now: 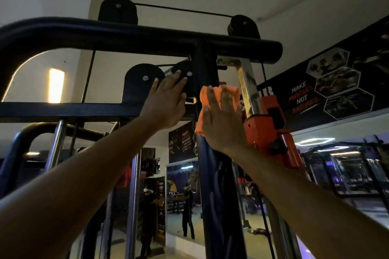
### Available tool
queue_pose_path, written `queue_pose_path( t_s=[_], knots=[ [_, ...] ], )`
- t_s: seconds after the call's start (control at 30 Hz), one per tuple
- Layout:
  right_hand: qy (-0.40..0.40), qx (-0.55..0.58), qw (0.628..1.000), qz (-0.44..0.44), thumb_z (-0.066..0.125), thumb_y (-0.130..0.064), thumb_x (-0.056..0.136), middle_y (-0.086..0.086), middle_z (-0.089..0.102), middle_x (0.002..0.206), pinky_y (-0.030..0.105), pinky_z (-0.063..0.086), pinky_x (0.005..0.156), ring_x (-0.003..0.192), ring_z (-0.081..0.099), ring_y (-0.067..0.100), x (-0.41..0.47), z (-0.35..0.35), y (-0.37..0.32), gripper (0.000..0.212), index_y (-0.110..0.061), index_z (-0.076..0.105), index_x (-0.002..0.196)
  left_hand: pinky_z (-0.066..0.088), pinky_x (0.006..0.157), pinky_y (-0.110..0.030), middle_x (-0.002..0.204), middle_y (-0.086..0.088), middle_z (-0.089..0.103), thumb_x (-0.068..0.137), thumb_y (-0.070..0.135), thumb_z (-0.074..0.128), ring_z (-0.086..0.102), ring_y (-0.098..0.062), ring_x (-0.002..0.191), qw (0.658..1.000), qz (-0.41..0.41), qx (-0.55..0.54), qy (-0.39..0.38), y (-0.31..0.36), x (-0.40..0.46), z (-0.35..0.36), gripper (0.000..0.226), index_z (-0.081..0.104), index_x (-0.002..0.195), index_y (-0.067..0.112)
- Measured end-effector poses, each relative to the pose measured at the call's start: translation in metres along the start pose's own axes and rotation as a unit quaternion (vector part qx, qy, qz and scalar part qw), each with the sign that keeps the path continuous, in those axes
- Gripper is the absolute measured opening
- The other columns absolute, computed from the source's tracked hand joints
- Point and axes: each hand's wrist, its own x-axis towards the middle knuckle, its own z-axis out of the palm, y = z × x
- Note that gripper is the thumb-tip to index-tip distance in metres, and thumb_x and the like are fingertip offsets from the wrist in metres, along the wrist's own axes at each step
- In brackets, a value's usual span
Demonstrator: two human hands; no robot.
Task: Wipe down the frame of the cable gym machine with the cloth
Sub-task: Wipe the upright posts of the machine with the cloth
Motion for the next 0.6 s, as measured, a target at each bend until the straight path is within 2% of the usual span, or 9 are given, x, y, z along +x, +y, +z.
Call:
queue_pose_path(
  t_s=[0.1,0.2,0.3,0.4,0.47,0.6],
  knots=[
    [0.006,0.066,0.998,0.018,0.029,-0.046,0.117,0.005,-0.013,0.182,0.061,0.004,0.132,0.168,-0.007,0.033,0.022,-0.002,-0.003,0.066,-0.040,-0.007,0.173,-0.001,0.132,-0.050,0.179,-0.009,0.013,0.115,0.036,0.041,0.006,-0.027,0.166,1.000,0.004,0.016,-0.014,-0.008,0.012,0.001,0.059,0.027,0.169,0.019],
    [-0.006,0.125,0.992,0.028,0.033,-0.047,0.117,0.002,-0.013,0.182,0.062,0.009,0.133,0.168,-0.008,0.032,0.073,-0.008,-0.012,0.066,-0.043,-0.004,0.172,0.001,0.132,-0.052,0.179,-0.009,0.015,0.109,0.045,0.031,0.008,-0.027,0.166,0.999,0.003,0.038,-0.026,-0.019,0.022,0.001,0.066,0.025,0.170,0.021],
    [-0.003,0.121,0.992,0.023,0.034,-0.046,0.117,-0.001,-0.018,0.181,0.064,0.016,0.133,0.168,-0.010,0.032,0.095,-0.006,-0.016,0.067,-0.042,-0.003,0.173,-0.001,0.133,-0.052,0.180,-0.007,0.014,0.103,0.048,0.026,0.006,-0.025,0.166,0.999,0.002,0.028,-0.029,-0.021,0.028,0.003,0.072,0.025,0.170,0.022],
    [0.021,0.082,0.996,-0.017,0.037,-0.043,0.116,-0.001,-0.019,0.181,0.058,0.012,0.133,0.168,-0.013,0.032,0.061,0.007,-0.012,0.069,-0.039,-0.001,0.174,-0.005,0.133,-0.048,0.180,-0.003,0.015,0.106,0.052,0.023,0.004,-0.020,0.167,1.000,-0.010,-0.016,-0.011,-0.021,0.030,0.006,0.070,0.027,0.169,0.022],
    [0.036,0.060,0.997,-0.042,0.039,-0.042,0.115,-0.001,-0.016,0.182,0.055,0.006,0.133,0.167,-0.015,0.030,0.042,0.014,-0.003,0.069,-0.037,0.003,0.174,-0.004,0.133,-0.048,0.179,-0.003,0.017,0.106,0.052,0.025,0.005,-0.020,0.167,1.000,-0.002,-0.009,0.001,-0.022,0.031,0.009,0.069,0.028,0.169,0.022],
    [0.020,0.099,0.995,-0.007,0.035,-0.045,0.117,-0.004,-0.015,0.182,0.059,0.003,0.132,0.167,-0.015,0.028,0.086,0.005,-0.008,0.066,-0.040,0.000,0.173,-0.005,0.132,-0.045,0.180,-0.002,0.014,0.107,0.053,0.026,0.003,-0.018,0.166,0.999,0.014,0.029,0.016,-0.027,0.032,0.017,0.070,0.024,0.170,0.024]
  ],
)
